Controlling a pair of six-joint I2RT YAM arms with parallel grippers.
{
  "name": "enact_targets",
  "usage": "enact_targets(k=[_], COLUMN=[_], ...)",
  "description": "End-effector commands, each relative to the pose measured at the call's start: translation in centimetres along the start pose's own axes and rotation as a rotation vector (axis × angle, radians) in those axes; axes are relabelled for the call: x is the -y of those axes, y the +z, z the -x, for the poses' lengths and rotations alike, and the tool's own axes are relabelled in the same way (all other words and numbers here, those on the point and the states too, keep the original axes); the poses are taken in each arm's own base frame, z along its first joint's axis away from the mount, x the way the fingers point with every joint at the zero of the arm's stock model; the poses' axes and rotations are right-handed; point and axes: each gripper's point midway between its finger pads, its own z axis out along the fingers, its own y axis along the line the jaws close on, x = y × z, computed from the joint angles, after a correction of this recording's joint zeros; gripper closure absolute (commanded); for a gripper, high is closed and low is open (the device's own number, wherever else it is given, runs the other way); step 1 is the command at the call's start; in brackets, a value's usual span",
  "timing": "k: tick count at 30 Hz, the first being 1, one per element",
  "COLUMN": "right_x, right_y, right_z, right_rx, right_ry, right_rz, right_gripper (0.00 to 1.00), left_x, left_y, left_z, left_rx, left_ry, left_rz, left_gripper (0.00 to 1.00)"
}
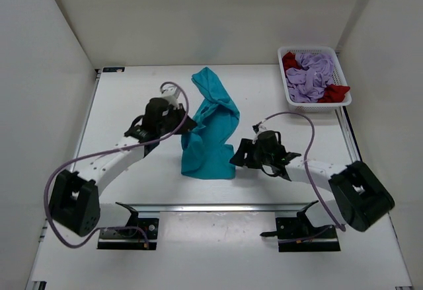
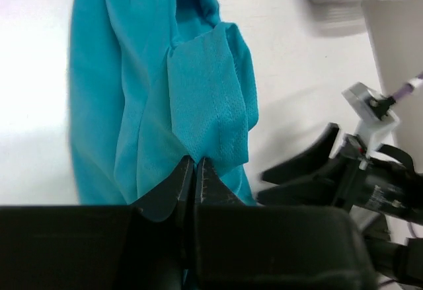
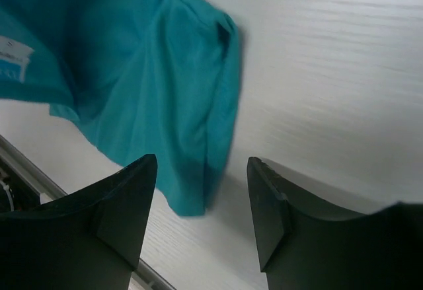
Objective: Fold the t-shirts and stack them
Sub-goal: Flatten out the tshirt
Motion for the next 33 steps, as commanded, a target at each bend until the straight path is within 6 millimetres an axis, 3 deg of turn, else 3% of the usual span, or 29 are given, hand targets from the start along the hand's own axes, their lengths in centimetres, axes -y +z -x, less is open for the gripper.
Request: enact_targets(k=[1, 2, 3, 5, 9, 11, 12, 14, 17, 18, 19, 20, 21, 25, 28, 29, 31, 32, 33], right_x=[-1.9, -2.5, -2.6, -2.3, -2.6, -2.6, -2.4, -2.9, -2.4, -3.2, -3.8, -4.3, -4.9, -6.1, -6.8, -7.3, -7.9, -7.9, -7.7], right_y=[2.4, 2.7, 3.2, 3.6, 4.6, 5.0, 4.9, 4.1, 3.2, 3.1, 3.4, 3.7, 4.0, 5.6, 6.5, 6.8, 6.9, 6.8, 6.7], right_z=[1.1, 1.4, 0.9, 0.7, -0.4, -0.2, 0.6, 2.4, 4.6, 4.9, 4.2, 3.4, 2.1, -1.8, -3.2, -3.3, -3.1, -2.5, -1.8], right_rx=[0.037, 0.039, 0.023, 0.015, -0.045, -0.055, -0.037, 0.007, 0.032, 0.03, 0.006, -0.024, -0.058, -0.169, -0.203, -0.209, -0.219, -0.207, -0.194], right_ry=[-0.066, -0.072, -0.075, -0.068, -0.072, -0.077, -0.079, -0.07, -0.064, -0.092, -0.124, -0.141, -0.154, -0.154, -0.187, -0.197, -0.183, -0.167, -0.165], right_rz=[0.011, 0.014, 0.008, 0.0, 0.022, 0.017, 0.016, 0.04, 0.035, 0.052, 0.064, 0.077, 0.099, 0.173, 0.175, 0.19, 0.228, 0.228, 0.222], right_gripper=[0.45, 0.48, 0.49, 0.5, 0.76, 1.0, 1.0, 1.0, 0.99, 0.91, 0.83, 0.67, 0.58, 0.5, 0.48, 0.5, 0.68, 0.82, 0.98], left_x=[-2.4, -3.3, -4.1, -6.4, -9.6, -10.3, -10.9, -12.1, -12.6, -12.4, -12.3, -11.9, -11.6, -10.3, -9.3, -9.0, -8.4, -7.8, -7.6], left_y=[-2.6, -3.7, -4.2, -5.9, -7.9, -9.2, -9.7, -9.9, -10.2, -10.2, -10.1, -10.0, -9.9, -9.6, -9.6, -9.4, -9.1, -9.2, -8.9], left_z=[-1.6, -0.7, -1.9, -1.8, -4.3, -4.5, -5.2, -7.4, -8.7, -8.9, -9.2, -9.2, -9.1, -8.9, -7.9, -7.9, -7.0, -5.7, -5.6], left_rx=[0.039, 0.088, 0.075, 0.129, 0.185, 0.242, 0.259, 0.24, 0.231, 0.231, 0.227, 0.222, 0.223, 0.207, 0.209, 0.197, 0.207, 0.229, 0.217], left_ry=[-0.18, -0.204, -0.226, -0.262, -0.36, -0.388, -0.41, -0.431, -0.429, -0.423, -0.42, -0.427, -0.42, -0.404, -0.382, -0.38, -0.365, -0.349, -0.352], left_rz=[-0.073, -0.073, -0.062, -0.01, 0.068, 0.074, 0.079, 0.107, 0.132, 0.123, 0.117, 0.109, 0.1, 0.066, 0.046, 0.038, 0.026, 0.011, 0.011], left_gripper=[0.9, 0.91, 0.9, 0.89, 0.85, 0.82, 0.79, 0.78, 0.78, 0.79, 0.8, 0.8, 0.81, 0.85, 0.88, 0.9, 0.93, 0.95, 0.96])
